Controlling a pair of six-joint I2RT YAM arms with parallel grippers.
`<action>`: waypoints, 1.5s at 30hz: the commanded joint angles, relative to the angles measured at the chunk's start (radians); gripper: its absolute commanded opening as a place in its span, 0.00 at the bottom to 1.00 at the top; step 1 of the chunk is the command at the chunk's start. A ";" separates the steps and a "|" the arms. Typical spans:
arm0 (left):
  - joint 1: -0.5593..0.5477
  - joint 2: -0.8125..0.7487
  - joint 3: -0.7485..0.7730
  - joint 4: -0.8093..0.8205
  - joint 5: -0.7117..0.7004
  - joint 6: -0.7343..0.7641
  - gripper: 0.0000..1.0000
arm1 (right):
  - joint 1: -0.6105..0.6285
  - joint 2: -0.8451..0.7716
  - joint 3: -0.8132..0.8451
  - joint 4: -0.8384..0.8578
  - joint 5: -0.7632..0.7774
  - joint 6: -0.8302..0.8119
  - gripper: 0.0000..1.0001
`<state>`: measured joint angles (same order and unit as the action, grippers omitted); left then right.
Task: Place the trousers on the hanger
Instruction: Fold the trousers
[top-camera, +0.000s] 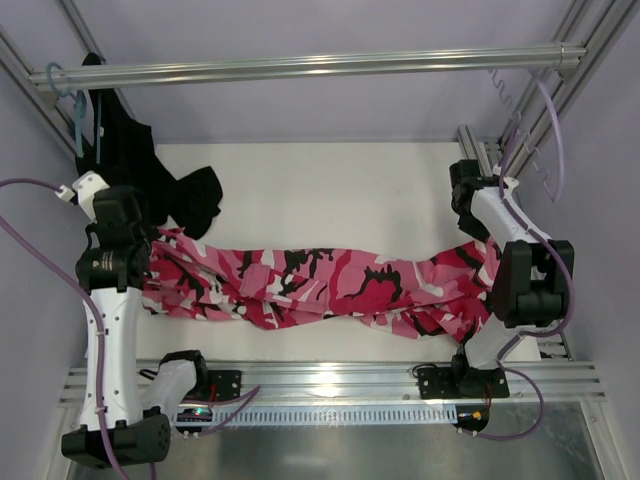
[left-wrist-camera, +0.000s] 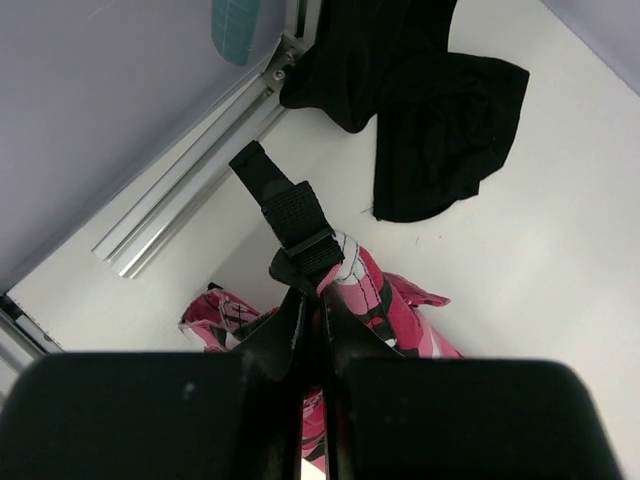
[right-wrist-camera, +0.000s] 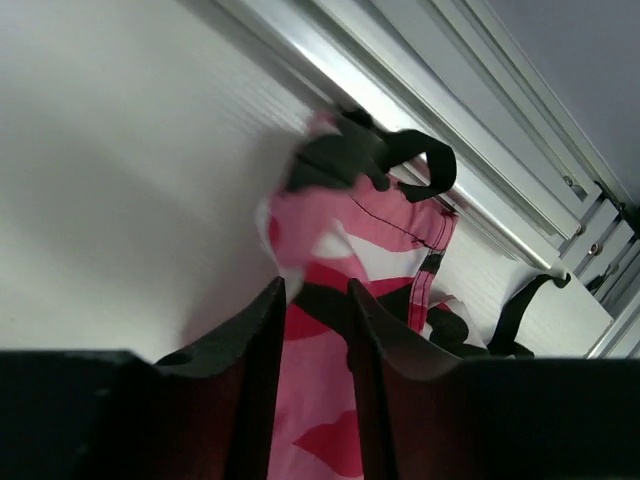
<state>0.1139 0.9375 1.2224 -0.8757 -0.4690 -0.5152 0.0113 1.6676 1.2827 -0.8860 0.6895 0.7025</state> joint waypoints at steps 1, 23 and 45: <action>0.007 -0.019 0.063 0.032 -0.043 0.006 0.00 | 0.001 -0.081 0.014 0.055 -0.088 -0.083 0.37; 0.007 -0.049 0.023 0.038 0.007 0.020 0.00 | 0.001 -0.558 -0.703 0.265 -0.463 0.397 0.58; 0.006 -0.005 0.040 0.024 -0.086 0.003 0.00 | -0.025 -0.790 -0.453 -0.101 -0.035 0.276 0.04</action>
<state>0.1139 0.9295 1.2224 -0.8852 -0.4862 -0.5129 -0.0074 0.9741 0.7143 -0.8074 0.4519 1.0496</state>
